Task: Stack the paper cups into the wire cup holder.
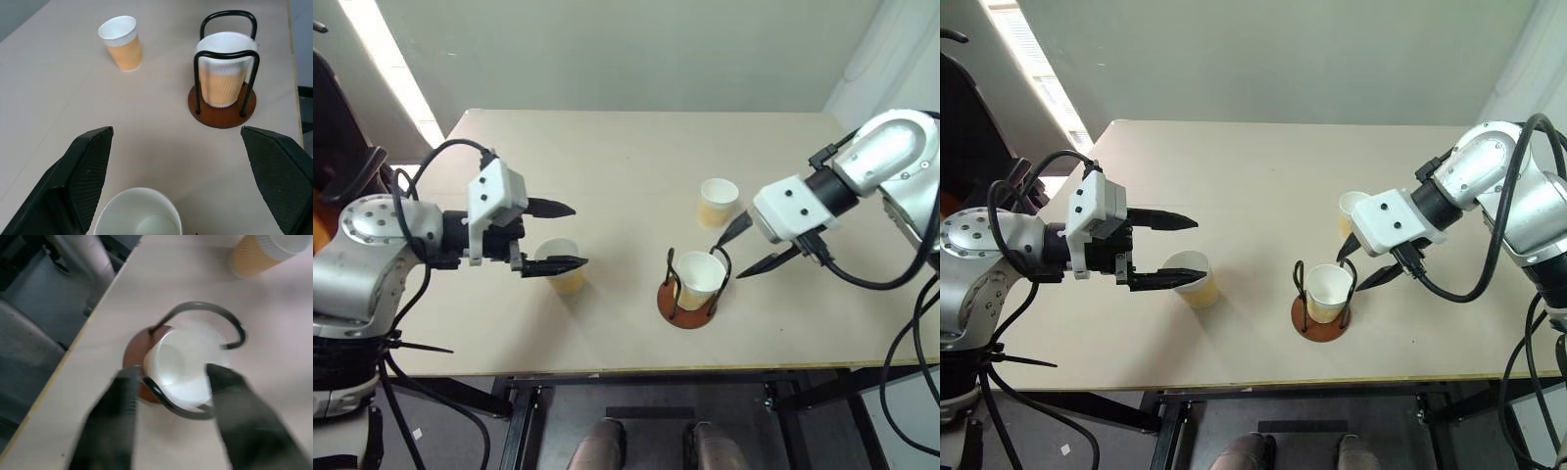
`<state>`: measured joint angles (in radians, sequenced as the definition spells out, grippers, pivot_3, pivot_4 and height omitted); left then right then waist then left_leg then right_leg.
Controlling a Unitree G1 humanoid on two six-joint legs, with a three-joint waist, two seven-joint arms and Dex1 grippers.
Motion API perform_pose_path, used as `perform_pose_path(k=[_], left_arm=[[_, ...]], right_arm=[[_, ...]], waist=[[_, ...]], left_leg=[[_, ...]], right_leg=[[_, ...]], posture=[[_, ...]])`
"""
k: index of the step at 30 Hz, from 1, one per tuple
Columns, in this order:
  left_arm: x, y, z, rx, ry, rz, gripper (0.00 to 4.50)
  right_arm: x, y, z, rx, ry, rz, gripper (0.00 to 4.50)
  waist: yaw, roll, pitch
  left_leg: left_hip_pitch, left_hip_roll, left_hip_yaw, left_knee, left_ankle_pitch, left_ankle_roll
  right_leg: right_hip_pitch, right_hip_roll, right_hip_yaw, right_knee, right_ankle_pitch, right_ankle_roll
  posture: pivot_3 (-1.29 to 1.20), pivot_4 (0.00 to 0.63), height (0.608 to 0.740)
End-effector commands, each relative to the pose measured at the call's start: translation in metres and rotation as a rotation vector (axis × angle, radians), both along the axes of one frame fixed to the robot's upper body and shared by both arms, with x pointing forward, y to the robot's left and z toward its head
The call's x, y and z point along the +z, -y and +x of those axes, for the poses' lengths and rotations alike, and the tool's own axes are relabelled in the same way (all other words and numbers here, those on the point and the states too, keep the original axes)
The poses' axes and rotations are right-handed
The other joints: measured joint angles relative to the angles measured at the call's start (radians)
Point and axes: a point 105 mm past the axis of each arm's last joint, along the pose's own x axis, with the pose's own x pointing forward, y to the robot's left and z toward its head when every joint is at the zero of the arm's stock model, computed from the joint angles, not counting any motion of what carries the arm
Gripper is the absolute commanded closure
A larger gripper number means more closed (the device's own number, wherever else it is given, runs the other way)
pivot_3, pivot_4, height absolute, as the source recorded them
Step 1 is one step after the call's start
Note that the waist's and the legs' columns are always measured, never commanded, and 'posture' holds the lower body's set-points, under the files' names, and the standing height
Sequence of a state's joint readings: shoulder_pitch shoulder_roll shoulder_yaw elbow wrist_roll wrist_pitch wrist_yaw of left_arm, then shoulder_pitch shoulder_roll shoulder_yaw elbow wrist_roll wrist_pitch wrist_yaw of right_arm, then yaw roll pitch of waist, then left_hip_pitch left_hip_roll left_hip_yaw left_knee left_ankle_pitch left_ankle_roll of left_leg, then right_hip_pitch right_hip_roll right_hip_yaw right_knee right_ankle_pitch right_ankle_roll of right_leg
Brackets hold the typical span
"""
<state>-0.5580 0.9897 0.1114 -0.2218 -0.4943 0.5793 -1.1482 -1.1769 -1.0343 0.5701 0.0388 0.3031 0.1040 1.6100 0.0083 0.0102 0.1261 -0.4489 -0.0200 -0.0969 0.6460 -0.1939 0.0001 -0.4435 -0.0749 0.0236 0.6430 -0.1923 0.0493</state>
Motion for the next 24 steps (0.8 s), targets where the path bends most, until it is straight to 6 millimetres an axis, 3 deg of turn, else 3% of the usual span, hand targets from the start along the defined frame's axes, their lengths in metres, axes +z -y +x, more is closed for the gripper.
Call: perform_pose_path(k=[1,3,5,6,9,15,24], left_arm=[[0.022,-0.015,0.019,0.130,0.139,-0.006,0.00],[0.024,-0.016,0.024,0.151,0.159,-0.010,0.00],[0.023,-0.015,0.028,0.162,0.167,-0.015,0.00],[0.022,-0.013,0.029,0.160,0.168,-0.016,0.00],[0.021,-0.007,0.030,0.149,0.181,-0.018,0.00],[0.030,-0.001,0.036,0.152,0.220,-0.043,0.00],[0.033,-0.002,0.033,0.157,0.225,-0.015,0.00]], right_arm=[[0.020,0.020,0.034,-0.140,0.136,0.027,0.71],[0.030,0.026,0.065,-0.258,0.256,0.080,0.04],[0.036,0.026,0.093,-0.373,0.309,0.165,0.04],[0.030,0.027,0.098,-0.392,0.282,0.161,0.04],[0.008,0.036,0.106,-0.392,0.255,0.074,0.04],[-0.011,0.042,0.132,-0.502,0.310,0.036,0.04],[-0.032,0.027,0.145,-0.556,0.291,0.035,0.04]], waist=[[0.000,0.000,0.000],[-0.001,0.000,0.000],[-0.002,0.000,0.000],[-0.002,0.000,0.000],[-0.001,0.000,0.000],[0.003,0.001,0.001],[0.002,0.001,0.001]], left_leg=[[0.000,0.000,0.000,0.000,0.000,0.000],[0.002,0.001,0.000,0.000,0.001,-0.001],[0.003,0.001,0.000,-0.001,0.002,-0.001],[0.004,0.001,0.000,-0.001,0.002,-0.002],[0.004,0.002,0.000,-0.006,0.002,-0.003],[0.001,0.003,0.000,-0.009,0.001,-0.006],[-0.004,0.006,0.000,-0.009,-0.001,-0.010]], right_leg=[[0.000,0.000,0.000,0.000,0.000,-0.001],[0.000,0.000,0.000,0.000,0.002,-0.003],[0.000,0.000,0.001,0.001,0.003,-0.005],[0.000,0.000,0.001,0.001,0.003,-0.005],[0.000,0.000,0.000,0.000,0.003,-0.006],[-0.005,0.000,-0.002,0.001,0.006,-0.002],[-0.008,0.000,-0.009,0.000,0.006,-0.001]], posture=[[0.00,0.150,0.740],[0.00,0.150,0.740],[0.00,0.150,0.740],[0.00,0.150,0.740],[0.00,0.150,0.740],[0.00,0.150,0.740],[0.00,0.150,0.740]])
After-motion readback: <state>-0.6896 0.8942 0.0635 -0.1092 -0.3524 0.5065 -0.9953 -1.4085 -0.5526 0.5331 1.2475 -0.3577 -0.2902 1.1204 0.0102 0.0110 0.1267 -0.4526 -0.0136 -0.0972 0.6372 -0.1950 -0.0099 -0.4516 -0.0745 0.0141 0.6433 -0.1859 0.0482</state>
